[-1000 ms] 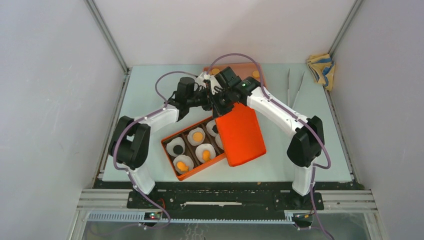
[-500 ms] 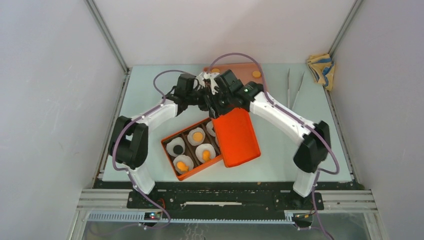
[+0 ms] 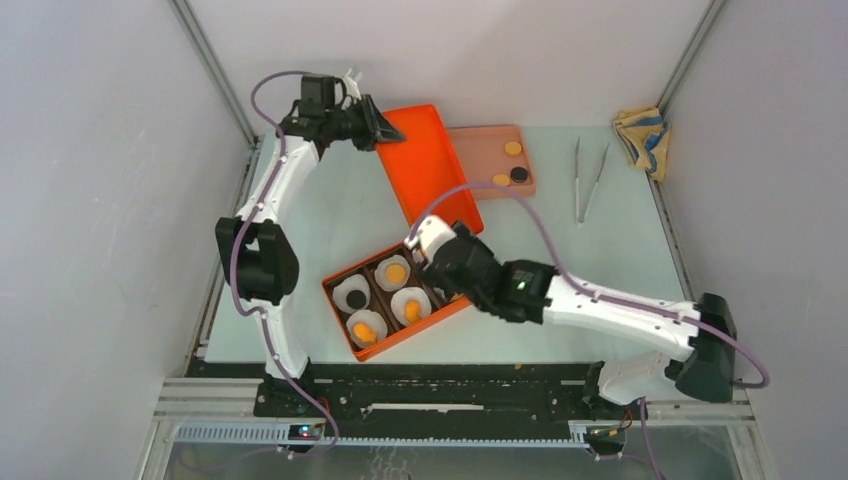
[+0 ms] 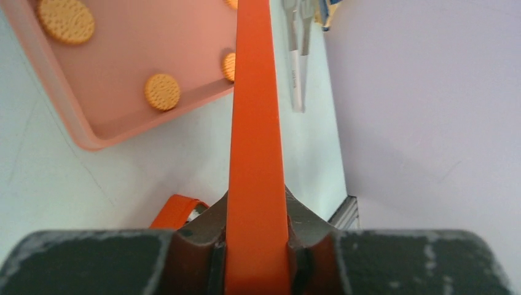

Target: Pack the cookies

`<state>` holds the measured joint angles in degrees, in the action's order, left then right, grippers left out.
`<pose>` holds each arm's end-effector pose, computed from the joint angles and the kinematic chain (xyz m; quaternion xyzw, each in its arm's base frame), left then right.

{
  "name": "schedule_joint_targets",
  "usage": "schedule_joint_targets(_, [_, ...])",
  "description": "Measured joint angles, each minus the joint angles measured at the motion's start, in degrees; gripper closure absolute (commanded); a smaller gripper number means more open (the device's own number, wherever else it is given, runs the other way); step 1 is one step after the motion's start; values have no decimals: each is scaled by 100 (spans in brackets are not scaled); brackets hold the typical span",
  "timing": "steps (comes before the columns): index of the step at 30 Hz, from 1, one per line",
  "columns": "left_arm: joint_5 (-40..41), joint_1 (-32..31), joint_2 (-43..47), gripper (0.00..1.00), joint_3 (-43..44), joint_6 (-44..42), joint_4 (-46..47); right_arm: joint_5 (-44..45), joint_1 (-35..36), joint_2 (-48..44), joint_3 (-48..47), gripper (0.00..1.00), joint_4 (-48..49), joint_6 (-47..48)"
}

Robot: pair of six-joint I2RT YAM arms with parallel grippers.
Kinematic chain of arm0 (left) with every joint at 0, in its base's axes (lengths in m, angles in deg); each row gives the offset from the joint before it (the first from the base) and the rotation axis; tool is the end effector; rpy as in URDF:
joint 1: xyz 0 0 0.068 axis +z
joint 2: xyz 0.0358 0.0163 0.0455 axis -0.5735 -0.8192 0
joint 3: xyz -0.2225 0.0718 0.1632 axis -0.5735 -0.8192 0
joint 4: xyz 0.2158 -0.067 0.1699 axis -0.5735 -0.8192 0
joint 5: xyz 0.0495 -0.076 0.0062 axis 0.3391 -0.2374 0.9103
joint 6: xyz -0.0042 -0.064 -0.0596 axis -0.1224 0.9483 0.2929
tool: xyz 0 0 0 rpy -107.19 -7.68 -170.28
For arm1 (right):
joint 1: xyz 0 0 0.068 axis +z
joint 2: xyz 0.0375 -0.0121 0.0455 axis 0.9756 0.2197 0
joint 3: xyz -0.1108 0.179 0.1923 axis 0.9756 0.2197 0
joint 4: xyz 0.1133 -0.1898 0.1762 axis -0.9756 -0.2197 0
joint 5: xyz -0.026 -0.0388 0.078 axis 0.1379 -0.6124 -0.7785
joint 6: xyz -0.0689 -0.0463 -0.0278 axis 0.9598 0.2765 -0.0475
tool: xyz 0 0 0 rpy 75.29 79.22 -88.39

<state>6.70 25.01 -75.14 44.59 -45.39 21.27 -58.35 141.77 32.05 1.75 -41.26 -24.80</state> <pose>0.4884 -0.1347 0.3333 -0.0283 0.8469 -0.4370 0.3017 0.1792 0.2928 0.3273 -0.3961 0.7780 0.0414 0.4858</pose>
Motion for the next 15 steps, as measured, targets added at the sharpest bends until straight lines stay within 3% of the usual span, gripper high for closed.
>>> schedule_joint_targets(6, [-793, 219, -286, 100, 1158, -15, -697, 1528, 664, 560, 634, 18, 1012, 822])
schedule_joint_targets(15, [-1224, 527, -212, 100, 1088, -192, -1091, 3171, 750, 1683, 1296, 18, 4791, 3294])
